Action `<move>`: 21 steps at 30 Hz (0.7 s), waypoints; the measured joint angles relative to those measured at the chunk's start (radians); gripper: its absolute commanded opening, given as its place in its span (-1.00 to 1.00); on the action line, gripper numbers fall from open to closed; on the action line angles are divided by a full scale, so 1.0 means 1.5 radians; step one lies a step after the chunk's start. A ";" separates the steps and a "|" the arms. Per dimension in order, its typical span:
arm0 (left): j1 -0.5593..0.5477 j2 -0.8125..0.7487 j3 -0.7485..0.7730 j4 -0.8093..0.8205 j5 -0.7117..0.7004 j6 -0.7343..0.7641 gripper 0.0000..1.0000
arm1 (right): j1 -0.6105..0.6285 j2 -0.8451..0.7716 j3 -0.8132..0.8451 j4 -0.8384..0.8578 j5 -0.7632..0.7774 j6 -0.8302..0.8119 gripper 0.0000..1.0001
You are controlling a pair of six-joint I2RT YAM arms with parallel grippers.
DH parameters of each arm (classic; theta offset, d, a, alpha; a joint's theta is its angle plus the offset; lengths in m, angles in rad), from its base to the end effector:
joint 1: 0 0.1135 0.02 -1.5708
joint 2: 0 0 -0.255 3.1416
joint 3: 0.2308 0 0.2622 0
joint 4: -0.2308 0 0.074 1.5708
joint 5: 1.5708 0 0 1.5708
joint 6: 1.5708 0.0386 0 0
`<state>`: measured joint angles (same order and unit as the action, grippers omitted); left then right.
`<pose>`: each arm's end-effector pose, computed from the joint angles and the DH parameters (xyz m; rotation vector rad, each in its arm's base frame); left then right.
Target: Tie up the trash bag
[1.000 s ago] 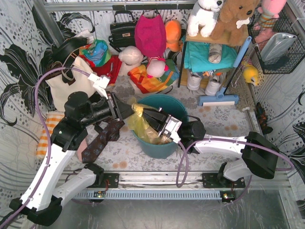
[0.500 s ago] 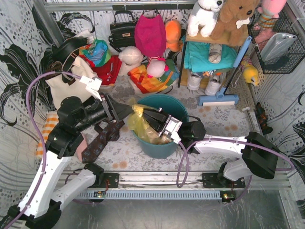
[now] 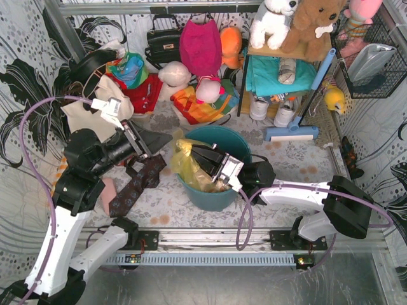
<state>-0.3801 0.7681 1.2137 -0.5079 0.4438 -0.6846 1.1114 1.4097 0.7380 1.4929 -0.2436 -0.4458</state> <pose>0.1329 -0.0709 0.4480 0.0998 1.7592 -1.1571 0.1212 0.2660 0.3349 -0.7049 0.3765 0.7220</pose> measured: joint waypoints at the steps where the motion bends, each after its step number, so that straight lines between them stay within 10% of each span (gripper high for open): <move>1: 0.009 0.000 0.001 0.003 0.006 -0.004 -0.13 | 0.000 0.000 0.000 0.000 0.000 0.000 -0.92; 21: 0.189 -0.021 -0.147 0.238 0.303 -0.200 -0.23 | 0.000 -0.001 -0.001 0.000 0.000 0.000 -0.92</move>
<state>-0.0971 0.7364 0.9936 -0.1505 0.8978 -0.9848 1.1114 1.4086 0.7364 1.4929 -0.2436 -0.4458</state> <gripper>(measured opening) 0.377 0.042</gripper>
